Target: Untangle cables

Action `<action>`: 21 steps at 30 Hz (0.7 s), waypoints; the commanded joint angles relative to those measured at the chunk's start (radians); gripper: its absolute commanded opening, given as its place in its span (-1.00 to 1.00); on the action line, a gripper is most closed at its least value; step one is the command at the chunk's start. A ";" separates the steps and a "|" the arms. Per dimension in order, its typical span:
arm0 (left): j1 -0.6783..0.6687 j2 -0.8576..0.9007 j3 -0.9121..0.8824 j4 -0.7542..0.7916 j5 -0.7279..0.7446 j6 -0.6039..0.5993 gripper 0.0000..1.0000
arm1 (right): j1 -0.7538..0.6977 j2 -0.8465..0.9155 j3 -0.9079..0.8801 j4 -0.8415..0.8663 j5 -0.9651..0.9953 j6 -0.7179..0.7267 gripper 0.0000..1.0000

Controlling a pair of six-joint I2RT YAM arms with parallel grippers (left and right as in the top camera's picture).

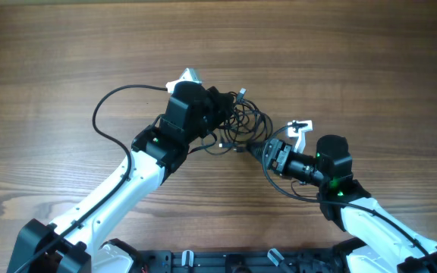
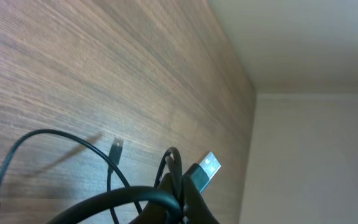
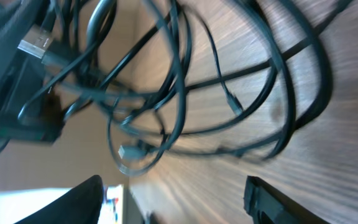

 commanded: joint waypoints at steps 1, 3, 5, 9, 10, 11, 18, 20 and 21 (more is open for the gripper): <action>0.000 -0.016 0.006 0.024 0.089 -0.111 -0.92 | 0.023 -0.009 0.007 -0.016 0.208 0.015 0.44; 0.000 -0.016 0.006 0.071 0.148 -0.113 -0.92 | 0.024 -0.001 0.007 -0.063 0.317 0.015 0.43; 0.000 -0.016 0.006 0.104 0.203 -0.112 -0.92 | 0.022 -0.002 0.007 -0.111 0.414 0.016 0.45; 0.010 -0.019 0.006 0.106 0.343 -0.032 -0.92 | -0.039 -0.002 0.007 -0.175 0.476 0.016 0.57; 0.018 -0.021 0.006 0.106 0.391 -0.007 -0.92 | -0.064 -0.002 0.007 -0.193 0.476 0.016 0.58; 0.026 -0.021 0.006 0.106 0.431 0.010 -0.92 | -0.089 -0.002 0.007 -0.211 0.476 0.016 0.58; 0.159 -0.021 0.006 0.099 0.726 0.160 -0.92 | -0.301 -0.002 0.007 -0.308 0.382 0.011 0.64; 0.179 -0.021 0.006 0.087 0.733 0.160 -0.92 | -0.327 -0.002 0.007 -0.309 0.367 -0.007 0.70; 0.182 -0.021 0.006 0.087 0.733 0.164 -0.92 | -0.335 -0.002 0.007 -0.307 0.358 -0.017 0.71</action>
